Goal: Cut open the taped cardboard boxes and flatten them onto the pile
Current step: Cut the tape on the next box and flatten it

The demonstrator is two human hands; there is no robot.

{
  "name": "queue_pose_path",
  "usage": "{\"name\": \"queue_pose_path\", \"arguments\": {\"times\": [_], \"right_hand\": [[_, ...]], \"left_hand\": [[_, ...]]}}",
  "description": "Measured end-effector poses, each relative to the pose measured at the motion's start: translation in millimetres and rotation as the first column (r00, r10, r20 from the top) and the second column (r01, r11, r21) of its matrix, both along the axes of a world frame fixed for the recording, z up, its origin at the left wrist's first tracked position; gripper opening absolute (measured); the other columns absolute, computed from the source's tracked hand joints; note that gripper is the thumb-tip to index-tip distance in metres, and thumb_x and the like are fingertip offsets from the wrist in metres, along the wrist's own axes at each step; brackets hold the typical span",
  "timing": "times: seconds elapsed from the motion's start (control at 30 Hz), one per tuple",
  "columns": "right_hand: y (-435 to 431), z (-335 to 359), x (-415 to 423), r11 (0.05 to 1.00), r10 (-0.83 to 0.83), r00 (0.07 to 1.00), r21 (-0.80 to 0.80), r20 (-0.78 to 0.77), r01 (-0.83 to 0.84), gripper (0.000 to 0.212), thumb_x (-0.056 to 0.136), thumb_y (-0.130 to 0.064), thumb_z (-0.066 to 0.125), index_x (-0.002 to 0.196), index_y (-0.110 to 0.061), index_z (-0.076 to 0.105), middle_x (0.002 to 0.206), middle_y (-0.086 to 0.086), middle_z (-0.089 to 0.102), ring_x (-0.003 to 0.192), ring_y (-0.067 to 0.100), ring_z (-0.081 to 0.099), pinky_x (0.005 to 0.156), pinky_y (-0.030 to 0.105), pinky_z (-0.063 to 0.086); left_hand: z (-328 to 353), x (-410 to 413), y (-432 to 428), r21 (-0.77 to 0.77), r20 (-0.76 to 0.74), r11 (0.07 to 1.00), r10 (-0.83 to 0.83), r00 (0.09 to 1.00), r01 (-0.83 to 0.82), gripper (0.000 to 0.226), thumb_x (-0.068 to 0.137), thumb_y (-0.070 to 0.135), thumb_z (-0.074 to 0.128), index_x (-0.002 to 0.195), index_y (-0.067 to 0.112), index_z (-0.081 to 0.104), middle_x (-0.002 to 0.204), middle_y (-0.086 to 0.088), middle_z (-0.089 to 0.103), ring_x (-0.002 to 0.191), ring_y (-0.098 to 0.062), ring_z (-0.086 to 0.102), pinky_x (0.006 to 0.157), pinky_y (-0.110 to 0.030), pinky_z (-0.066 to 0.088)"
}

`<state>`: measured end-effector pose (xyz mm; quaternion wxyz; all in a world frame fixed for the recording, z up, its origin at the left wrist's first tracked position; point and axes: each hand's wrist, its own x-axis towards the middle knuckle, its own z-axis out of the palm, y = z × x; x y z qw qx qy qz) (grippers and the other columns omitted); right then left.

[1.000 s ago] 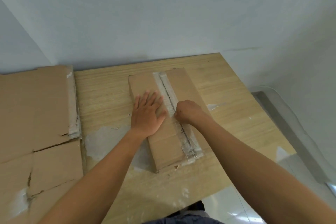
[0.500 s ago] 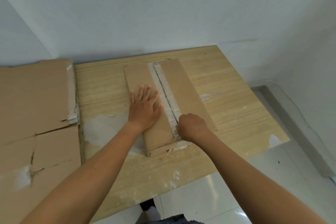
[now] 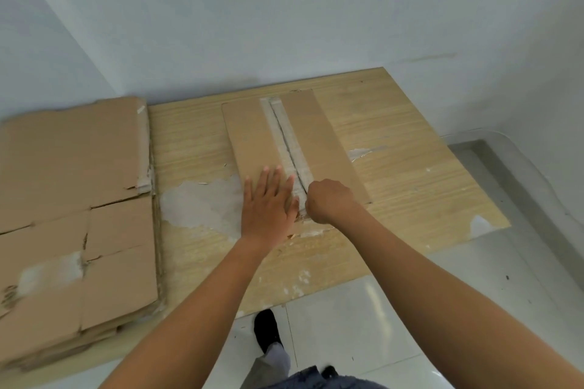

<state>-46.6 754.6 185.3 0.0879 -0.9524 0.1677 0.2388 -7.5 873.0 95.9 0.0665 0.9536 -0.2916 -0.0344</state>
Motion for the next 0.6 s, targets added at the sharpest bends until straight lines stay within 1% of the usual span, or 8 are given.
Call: {"name": "queue_pose_path", "arguments": {"times": [0.07,0.17,0.33,0.4,0.43,0.47,0.53,0.6], "right_hand": [[-1,1,-8,1.0,0.01,1.0,0.007,-0.013,-0.01,0.021,0.098,-0.02,0.045,0.113,-0.01,0.054,0.11,0.006,0.057,0.099,0.023,0.055,0.073,0.029,0.038],[-3,3,-24,0.999,0.021,1.0,0.045,-0.016,-0.02,0.018,0.098,-0.018,0.044,0.109,-0.008,0.055,0.104,0.007,0.057,0.086,0.022,0.049,0.07,0.03,0.039],[-9,14,-41,0.997,0.066,0.997,0.044,-0.034,-0.064,0.015,0.098,-0.016,0.042,0.099,-0.008,0.055,0.085,0.003,0.052,0.081,0.022,0.049,0.068,0.031,0.039],[-12,21,-40,0.995,0.091,0.994,0.041,-0.055,-0.089,0.014,0.098,-0.017,0.041,0.093,-0.01,0.052,0.076,0.001,0.047,0.079,0.022,0.051,0.067,0.031,0.039],[-15,23,-39,0.995,0.095,0.995,0.043,-0.041,-0.093,0.014,0.099,-0.019,0.041,0.092,-0.011,0.05,0.075,0.001,0.046,0.078,0.022,0.051,0.067,0.031,0.04],[-18,23,-39,0.995,0.082,0.997,0.048,0.004,-0.082,0.017,0.1,-0.02,0.039,0.093,-0.01,0.051,0.077,0.002,0.048,0.078,0.023,0.051,0.067,0.031,0.04],[-27,19,-40,0.997,-0.006,0.983,0.073,0.182,-0.007,0.023,0.102,-0.022,0.033,0.101,-0.008,0.051,0.081,0.004,0.048,0.074,0.025,0.049,0.063,0.031,0.038],[-36,9,-40,0.989,-0.116,0.924,0.126,0.365,0.075,0.024,0.103,-0.022,0.03,0.103,-0.006,0.048,0.074,0.003,0.046,0.066,0.025,0.046,0.056,0.031,0.033]], "left_hand": [[1,-1,-1,0.012,0.003,1.0,0.01,1.0,-0.01,0.077,0.083,0.055,-0.013,0.152,0.032,0.012,0.162,0.003,-0.001,0.148,-0.018,-0.012,0.116,-0.047,-0.015],[1,-1,-3,0.01,-0.008,1.0,0.019,1.0,-0.019,0.078,0.082,0.056,-0.015,0.152,0.034,0.012,0.162,0.004,-0.001,0.147,-0.016,-0.013,0.114,-0.046,-0.02],[0,0,-2,-0.021,0.003,0.999,0.029,1.0,-0.028,0.075,0.084,0.055,-0.011,0.152,0.035,0.016,0.162,0.005,0.002,0.148,-0.016,-0.01,0.116,-0.046,-0.016],[1,0,-1,-0.031,0.001,0.999,0.016,1.0,-0.016,0.074,0.085,0.056,-0.01,0.151,0.034,0.017,0.162,0.005,0.003,0.148,-0.016,-0.009,0.116,-0.046,-0.015],[0,0,0,-0.038,0.001,0.999,0.011,1.0,-0.011,0.074,0.085,0.056,-0.009,0.151,0.034,0.018,0.161,0.005,0.004,0.148,-0.016,-0.008,0.116,-0.045,-0.014],[1,1,1,-0.052,0.005,0.999,0.007,1.0,-0.006,0.074,0.086,0.056,-0.006,0.151,0.034,0.021,0.161,0.005,0.007,0.148,-0.017,-0.006,0.116,-0.045,-0.014],[2,4,3,-0.116,0.014,0.993,-0.002,1.0,0.003,0.071,0.087,0.057,0.004,0.146,0.032,0.034,0.159,0.003,0.02,0.148,-0.019,0.006,0.115,-0.043,-0.008],[6,14,5,-0.184,0.02,0.983,-0.017,1.0,0.02,0.066,0.086,0.056,0.015,0.136,0.031,0.049,0.15,0.002,0.036,0.141,-0.022,0.024,0.111,-0.04,0.004]]}}
